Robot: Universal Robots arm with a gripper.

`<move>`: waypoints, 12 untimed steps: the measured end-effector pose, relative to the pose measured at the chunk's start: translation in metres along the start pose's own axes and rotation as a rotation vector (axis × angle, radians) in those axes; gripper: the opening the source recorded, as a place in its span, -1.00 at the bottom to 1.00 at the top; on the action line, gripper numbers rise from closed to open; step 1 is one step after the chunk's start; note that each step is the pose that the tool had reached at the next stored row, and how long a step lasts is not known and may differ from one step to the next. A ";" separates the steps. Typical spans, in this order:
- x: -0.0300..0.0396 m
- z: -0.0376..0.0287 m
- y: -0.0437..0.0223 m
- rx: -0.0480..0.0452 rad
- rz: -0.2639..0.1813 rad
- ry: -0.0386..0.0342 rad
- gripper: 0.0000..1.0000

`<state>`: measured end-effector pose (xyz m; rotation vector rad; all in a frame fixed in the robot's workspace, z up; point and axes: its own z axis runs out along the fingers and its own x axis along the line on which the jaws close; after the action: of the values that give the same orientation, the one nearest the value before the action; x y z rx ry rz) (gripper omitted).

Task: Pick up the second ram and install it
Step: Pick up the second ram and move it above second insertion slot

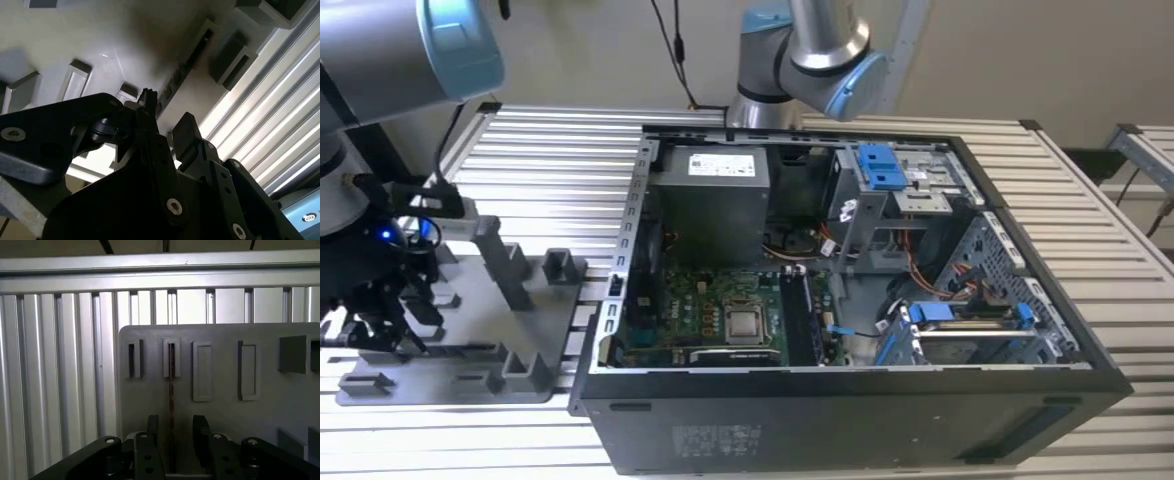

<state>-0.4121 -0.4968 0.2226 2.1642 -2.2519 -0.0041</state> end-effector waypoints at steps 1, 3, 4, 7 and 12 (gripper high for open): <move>0.0000 0.0000 0.0000 0.0000 0.000 0.0000 -0.16; 0.0000 0.0000 0.0000 0.0000 0.000 0.0001 -0.16; 0.0001 0.0003 0.0000 -0.0002 0.000 0.0002 -0.16; 0.0000 0.0033 -0.0001 0.0000 0.000 0.0001 -0.16; -0.0001 0.0102 -0.0002 0.0003 0.000 0.0000 -0.16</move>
<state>-0.4121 -0.4968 0.2124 2.1645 -2.2519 -0.0037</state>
